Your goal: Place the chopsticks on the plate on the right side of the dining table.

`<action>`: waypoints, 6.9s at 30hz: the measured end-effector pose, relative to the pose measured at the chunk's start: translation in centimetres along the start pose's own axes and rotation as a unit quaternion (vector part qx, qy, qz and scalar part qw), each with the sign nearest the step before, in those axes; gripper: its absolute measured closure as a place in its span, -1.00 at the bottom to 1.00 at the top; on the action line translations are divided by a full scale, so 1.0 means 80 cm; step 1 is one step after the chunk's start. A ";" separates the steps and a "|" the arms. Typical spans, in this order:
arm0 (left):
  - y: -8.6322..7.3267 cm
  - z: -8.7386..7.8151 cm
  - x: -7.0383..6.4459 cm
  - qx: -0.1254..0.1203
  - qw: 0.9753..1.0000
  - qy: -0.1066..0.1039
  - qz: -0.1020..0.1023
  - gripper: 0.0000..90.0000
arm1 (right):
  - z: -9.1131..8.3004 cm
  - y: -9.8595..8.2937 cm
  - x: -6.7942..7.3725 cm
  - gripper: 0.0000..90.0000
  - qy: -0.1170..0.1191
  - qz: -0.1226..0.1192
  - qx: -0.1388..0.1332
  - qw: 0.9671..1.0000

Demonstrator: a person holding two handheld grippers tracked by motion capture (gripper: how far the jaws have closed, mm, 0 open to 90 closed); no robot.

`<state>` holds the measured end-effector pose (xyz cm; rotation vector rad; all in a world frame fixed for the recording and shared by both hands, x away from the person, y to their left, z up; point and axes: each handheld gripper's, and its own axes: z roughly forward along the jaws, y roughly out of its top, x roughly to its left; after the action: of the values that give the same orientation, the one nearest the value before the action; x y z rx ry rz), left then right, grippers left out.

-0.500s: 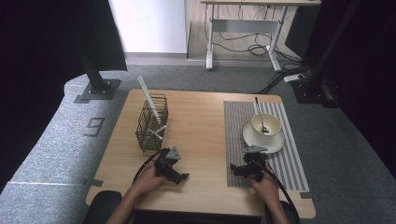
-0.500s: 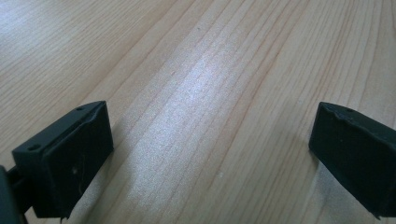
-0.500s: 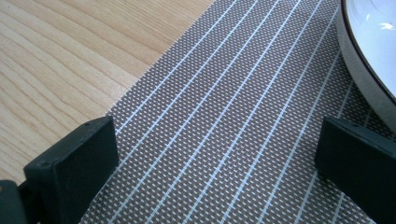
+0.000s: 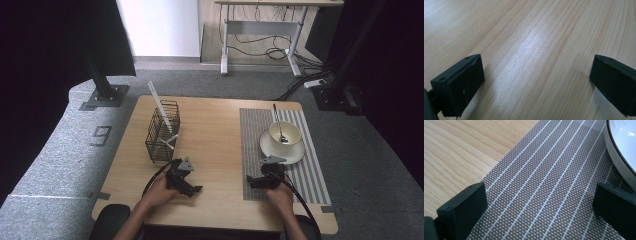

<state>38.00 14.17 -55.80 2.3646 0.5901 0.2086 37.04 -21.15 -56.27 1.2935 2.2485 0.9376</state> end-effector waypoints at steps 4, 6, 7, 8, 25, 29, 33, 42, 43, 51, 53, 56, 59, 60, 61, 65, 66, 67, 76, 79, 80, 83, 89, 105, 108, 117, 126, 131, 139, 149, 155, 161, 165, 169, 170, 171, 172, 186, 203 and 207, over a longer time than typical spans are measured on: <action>0.000 0.000 0.000 0.000 1.000 0.000 0.000 -1.00 | 0.000 0.000 0.000 -1.00 0.000 0.000 0.000 1.000; 0.000 0.000 0.000 0.000 1.000 0.000 0.000 -1.00 | 0.000 0.000 0.000 -1.00 0.001 -0.001 0.001 1.000; 0.000 0.000 0.000 0.000 1.000 0.000 0.000 -1.00 | 0.000 0.000 0.000 -1.00 0.001 -0.001 0.001 1.000; 0.000 0.000 0.000 0.000 1.000 0.000 0.000 -1.00 | 0.000 0.000 0.000 -1.00 0.001 -0.001 0.001 1.000; 0.000 0.000 0.000 0.000 1.000 0.000 0.000 -1.00 | -0.012 0.010 0.001 -1.00 0.007 -0.005 -0.006 1.000; 0.000 0.000 0.000 0.000 1.000 0.000 0.000 -1.00 | -0.017 0.016 0.004 -1.00 0.008 -0.009 -0.004 1.000; 0.000 0.000 0.000 0.000 1.000 0.000 0.000 -1.00 | -0.020 0.019 0.007 -1.00 0.009 -0.013 -0.006 1.000; 0.000 0.000 0.000 0.000 1.000 0.000 0.001 -1.00 | -0.030 0.032 0.014 -1.00 0.030 -0.016 -0.011 0.999; 0.000 0.000 0.000 0.000 1.000 0.000 0.001 -1.00 | -0.033 0.035 0.016 -1.00 0.035 -0.018 -0.019 0.999; 0.000 0.000 0.000 -0.001 1.000 0.000 0.000 -1.00 | -0.043 0.054 0.024 -1.00 0.058 -0.025 -0.030 0.998; 0.000 0.000 0.000 -0.001 1.000 0.000 0.000 -1.00 | -0.044 0.059 0.025 -1.00 0.061 -0.027 -0.031 0.997; 0.000 0.000 0.000 -0.001 1.000 0.000 0.000 -1.00 | -0.046 0.064 0.026 -1.00 0.061 -0.027 -0.037 0.997; 0.000 0.000 0.000 -0.001 1.000 0.000 0.000 -1.00 | -0.048 0.076 0.029 -1.00 0.064 -0.027 -0.038 0.997; 0.000 0.000 0.000 -0.001 1.000 0.000 0.000 -1.00 | -0.048 0.076 0.029 -1.00 0.064 -0.027 -0.038 0.997; 0.000 0.000 0.000 -0.001 1.000 0.000 -0.001 -1.00 | -0.049 0.078 0.030 -1.00 0.065 -0.028 -0.038 0.997; 0.000 0.000 0.000 -0.001 1.000 0.000 -0.001 -1.00 | -0.052 0.096 0.037 -0.99 0.071 -0.036 -0.028 0.996; 0.000 0.000 0.000 -0.001 1.000 0.000 -0.001 -1.00 | -0.052 0.096 0.037 -0.99 0.071 -0.036 -0.028 0.996; 0.000 0.000 0.000 -0.002 1.000 0.000 -0.001 -1.00 | -0.052 0.099 0.038 -0.98 0.075 -0.036 -0.025 0.996; 0.000 0.000 0.000 0.000 1.000 0.000 -0.001 -1.00 | -0.050 0.129 0.056 -0.93 0.101 -0.046 -0.013 0.994; 0.000 0.000 0.000 0.000 1.000 0.000 -0.001 -1.00 | -0.049 0.141 0.062 -0.92 0.107 -0.046 -0.013 0.993; 0.000 0.000 0.000 0.000 1.000 0.000 -0.001 -1.00 | -0.049 0.145 0.064 -0.92 0.111 -0.046 -0.015 0.993; 0.000 0.000 0.000 0.000 1.000 0.000 -0.001 -1.00 | -0.047 0.155 0.067 -0.90 0.118 -0.046 -0.012 0.992; 0.000 0.000 0.000 0.000 1.000 0.000 -0.001 -1.00 | -0.042 0.176 0.076 -0.84 0.123 -0.054 -0.017 0.991; 0.000 0.000 0.000 -0.001 1.000 0.001 -0.002 -1.00 | -0.030 0.231 0.112 -0.81 0.155 -0.085 -0.037 0.984; 0.000 0.000 0.000 -0.001 1.000 0.001 -0.002 -1.00 | -0.027 0.240 0.121 -0.81 0.169 -0.092 -0.036 0.981; 0.000 0.000 0.000 0.000 1.000 0.000 -0.001 -1.00 | -0.021 0.264 0.149 -0.76 0.202 -0.109 -0.041 0.972; 0.000 0.000 0.000 0.001 1.000 0.000 0.000 -1.00 | -0.021 0.279 0.174 -0.62 0.217 -0.131 -0.049 0.966; 0.000 0.000 0.000 0.000 1.000 0.000 -0.001 -1.00 | -0.019 0.292 0.190 -0.56 0.228 -0.135 -0.052 0.963; 0.000 0.000 0.000 0.001 1.000 0.000 0.000 -1.00 | -0.009 0.303 0.206 -0.39 0.233 -0.140 -0.050 0.961; 0.000 0.000 0.000 0.001 1.000 0.000 0.000 -1.00 | -0.001 0.301 0.220 0.27 0.235 -0.156 -0.055 0.958; 0.000 0.000 0.000 0.001 1.000 0.001 0.000 -1.00 | -0.005 0.300 0.225 0.78 0.227 -0.181 -0.069 0.954; 0.000 0.000 0.000 0.001 1.000 0.000 0.000 -1.00 | -0.008 0.301 0.227 0.82 0.210 -0.195 -0.073 0.955; 0.000 0.000 0.000 0.002 1.000 0.001 0.000 -1.00 | -0.012 0.303 0.223 0.82 0.211 -0.190 -0.072 0.956; 0.000 0.000 0.000 0.002 1.000 0.001 0.000 -1.00 | -0.017 0.304 0.219 0.82 0.210 -0.188 -0.072 0.957; 0.000 0.000 0.000 0.001 1.000 0.000 0.000 -1.00 | -0.020 0.305 0.218 0.82 0.211 -0.186 -0.073 0.957; 0.000 0.000 0.000 0.001 1.000 0.000 0.000 -1.00 | -0.024 0.306 0.215 0.82 0.211 -0.186 -0.074 0.957; 0.000 0.000 0.000 0.001 1.000 0.000 0.000 -1.00 | -0.024 0.306 0.215 0.82 0.211 -0.186 -0.074 0.957; 0.000 0.000 0.000 0.001 1.000 0.001 0.001 -1.00 | -0.061 0.316 0.193 0.82 0.218 -0.174 -0.076 0.957; 0.000 0.000 0.000 0.000 1.000 0.000 0.001 -1.00 | -0.102 0.314 0.146 0.83 0.221 -0.136 -0.090 0.962; 0.000 0.000 0.000 0.000 1.000 0.000 0.001 -1.00 | -0.111 0.313 0.138 0.83 0.223 -0.130 -0.093 0.962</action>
<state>38.00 14.17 -55.79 2.3657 0.5891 0.2091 41.31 -5.93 -32.26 0.7320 2.4986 1.4051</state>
